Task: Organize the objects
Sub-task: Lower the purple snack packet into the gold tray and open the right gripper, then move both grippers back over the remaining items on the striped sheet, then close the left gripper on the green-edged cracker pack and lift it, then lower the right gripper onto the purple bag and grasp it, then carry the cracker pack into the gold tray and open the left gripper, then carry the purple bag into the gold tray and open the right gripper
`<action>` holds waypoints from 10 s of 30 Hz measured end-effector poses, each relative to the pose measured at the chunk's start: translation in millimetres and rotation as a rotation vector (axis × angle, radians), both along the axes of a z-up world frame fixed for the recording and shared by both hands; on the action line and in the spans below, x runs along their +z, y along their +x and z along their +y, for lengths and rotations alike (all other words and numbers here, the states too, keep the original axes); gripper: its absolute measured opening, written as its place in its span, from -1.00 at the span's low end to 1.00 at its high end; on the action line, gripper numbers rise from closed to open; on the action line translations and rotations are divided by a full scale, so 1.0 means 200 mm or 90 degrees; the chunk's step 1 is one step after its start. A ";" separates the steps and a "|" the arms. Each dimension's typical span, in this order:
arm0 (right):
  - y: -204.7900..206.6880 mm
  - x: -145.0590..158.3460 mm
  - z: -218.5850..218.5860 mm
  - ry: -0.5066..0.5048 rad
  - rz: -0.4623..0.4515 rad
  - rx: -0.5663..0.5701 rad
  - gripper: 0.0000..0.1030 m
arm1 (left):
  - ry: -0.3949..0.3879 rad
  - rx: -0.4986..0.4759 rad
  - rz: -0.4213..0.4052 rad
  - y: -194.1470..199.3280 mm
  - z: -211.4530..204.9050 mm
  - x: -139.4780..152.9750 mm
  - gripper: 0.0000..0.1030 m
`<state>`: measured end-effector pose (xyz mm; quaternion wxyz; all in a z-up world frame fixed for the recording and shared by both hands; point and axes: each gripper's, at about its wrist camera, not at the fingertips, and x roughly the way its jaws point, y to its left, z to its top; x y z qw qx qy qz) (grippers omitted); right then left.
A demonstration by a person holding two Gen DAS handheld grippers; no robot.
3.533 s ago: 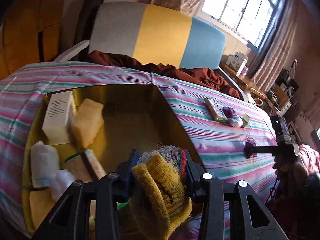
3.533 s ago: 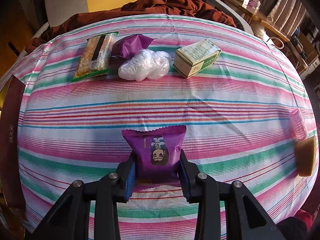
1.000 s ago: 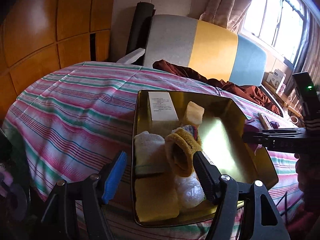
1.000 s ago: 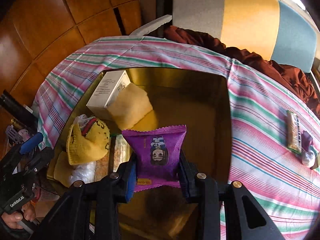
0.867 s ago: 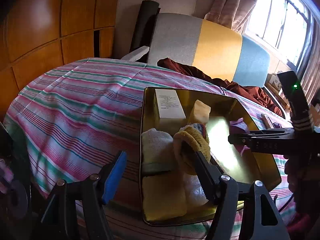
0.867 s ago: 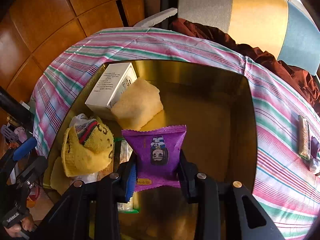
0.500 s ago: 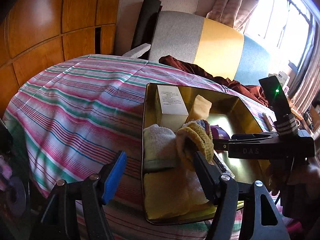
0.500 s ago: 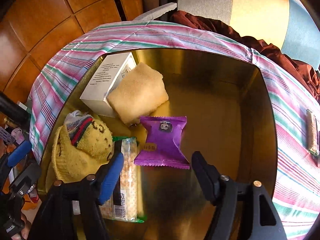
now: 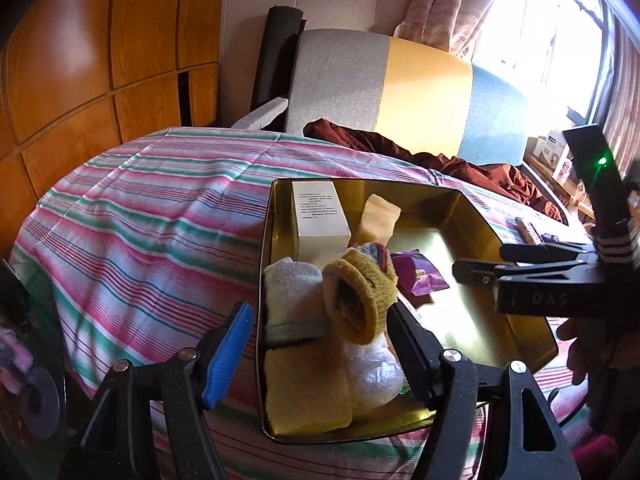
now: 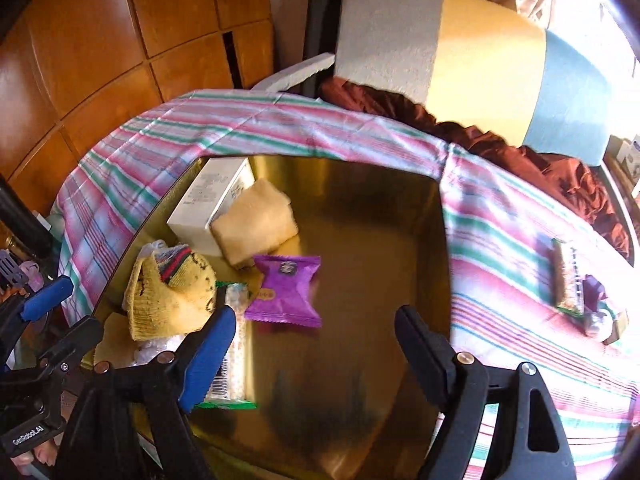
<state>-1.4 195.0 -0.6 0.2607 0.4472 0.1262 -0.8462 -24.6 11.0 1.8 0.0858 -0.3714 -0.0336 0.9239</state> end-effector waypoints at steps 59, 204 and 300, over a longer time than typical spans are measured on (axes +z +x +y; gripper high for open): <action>-0.31 -0.08 2.06 -0.246 -0.115 -0.650 0.66 | -0.017 -0.294 -0.146 -0.52 1.71 0.02 0.53; -0.41 -0.29 1.48 0.044 -0.159 -0.277 -0.22 | -0.073 -0.374 0.004 0.07 1.71 -0.38 -0.08; -0.29 -0.11 0.94 0.026 -0.067 -0.194 -0.31 | -0.049 -0.034 0.026 -0.03 0.24 0.03 0.26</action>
